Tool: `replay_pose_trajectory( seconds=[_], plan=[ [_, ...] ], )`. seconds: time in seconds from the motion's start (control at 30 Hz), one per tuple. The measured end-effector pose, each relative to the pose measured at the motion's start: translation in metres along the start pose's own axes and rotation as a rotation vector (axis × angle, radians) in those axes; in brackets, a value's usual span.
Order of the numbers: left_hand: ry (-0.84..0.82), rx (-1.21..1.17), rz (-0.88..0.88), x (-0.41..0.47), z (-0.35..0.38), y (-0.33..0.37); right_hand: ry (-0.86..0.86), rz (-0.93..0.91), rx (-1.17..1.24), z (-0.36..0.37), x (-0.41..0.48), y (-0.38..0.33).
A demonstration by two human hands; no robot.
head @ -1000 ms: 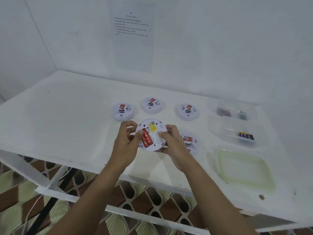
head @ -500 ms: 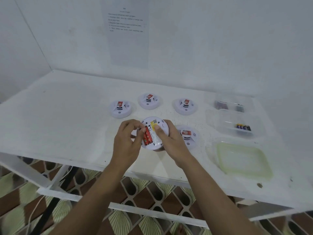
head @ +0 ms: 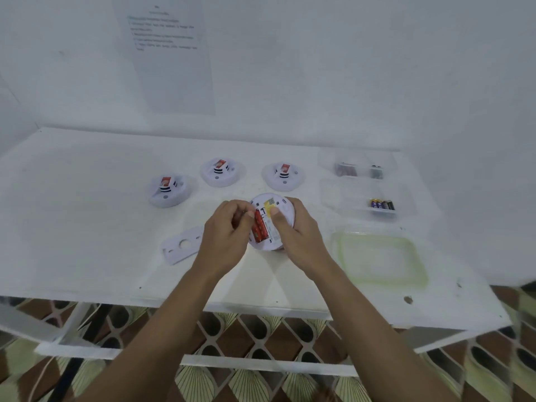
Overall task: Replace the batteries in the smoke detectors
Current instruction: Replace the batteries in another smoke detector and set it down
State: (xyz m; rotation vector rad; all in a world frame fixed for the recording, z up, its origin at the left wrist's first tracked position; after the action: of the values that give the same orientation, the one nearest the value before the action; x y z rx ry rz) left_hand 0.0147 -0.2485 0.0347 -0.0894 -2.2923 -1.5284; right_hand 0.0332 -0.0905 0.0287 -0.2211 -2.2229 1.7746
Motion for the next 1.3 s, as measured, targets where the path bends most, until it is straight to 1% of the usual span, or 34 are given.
replay_pose_trajectory(
  seconds=[0.2, 0.4, 0.47, 0.53, 0.67, 0.73, 0.87, 0.9, 0.93, 1.0, 1.1, 1.17, 1.23, 1.3],
  plan=[
    [-0.079, -0.028, 0.058, 0.003, 0.06, 0.03, 0.059, 0.011, 0.004, -0.059, 0.023, 0.007],
    [-0.113, -0.052, 0.018, 0.002, 0.119, 0.049, 0.072, 0.006, -0.032, -0.113, 0.048, 0.018],
    [-0.115, -0.11, -0.014, 0.003, 0.136, 0.056, 0.082, -0.018, -0.046, -0.131, 0.056, 0.02],
    [-0.116, -0.183, -0.048, 0.003, 0.153, 0.065, 0.098, 0.002, -0.015, -0.148, 0.065, 0.024],
    [-0.084, -0.141, 0.002, 0.007, 0.186, 0.09, 0.133, 0.039, 0.049, -0.18, 0.081, 0.027],
    [-0.058, -0.152, -0.003, 0.012, 0.201, 0.099, 0.165, 0.011, 0.037, -0.196, 0.091, 0.028],
    [-0.041, -0.347, -0.106, 0.02, 0.226, 0.107, 0.29, -0.003, 0.0, -0.23, 0.111, 0.036],
    [-0.038, -0.35, -0.125, 0.023, 0.232, 0.106, 0.333, 0.004, 0.003, -0.24, 0.115, 0.039],
    [-0.045, -0.307, -0.121, 0.026, 0.237, 0.106, 0.372, 0.008, 0.005, -0.249, 0.119, 0.041],
    [-0.111, -0.117, -0.063, 0.032, 0.253, 0.102, 0.429, 0.019, 0.01, -0.267, 0.123, 0.046],
    [-0.245, 0.218, 0.061, 0.039, 0.283, 0.098, 0.453, 0.052, 0.03, -0.288, 0.128, 0.055],
    [-0.321, 0.392, 0.144, 0.043, 0.302, 0.097, 0.459, 0.069, 0.056, -0.297, 0.13, 0.06],
    [-0.409, 0.515, 0.164, 0.045, 0.318, 0.094, 0.459, 0.087, 0.079, -0.304, 0.13, 0.063],
    [-0.474, 0.604, 0.146, 0.046, 0.33, 0.087, 0.455, 0.101, 0.092, -0.308, 0.131, 0.066]
  ],
)
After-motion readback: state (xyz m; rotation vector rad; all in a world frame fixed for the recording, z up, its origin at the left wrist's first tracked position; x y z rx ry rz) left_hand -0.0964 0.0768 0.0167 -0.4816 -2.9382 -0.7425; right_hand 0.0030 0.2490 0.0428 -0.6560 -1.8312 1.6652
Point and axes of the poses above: each hand's wrist, its own x-axis towards the middle knuckle, its own z-axis out of the palm, y = z × x, the point moved 7 cm from there along x, towards the middle knuckle, and after that the axes turned 12 degrees about y, right-handed, at the moved point
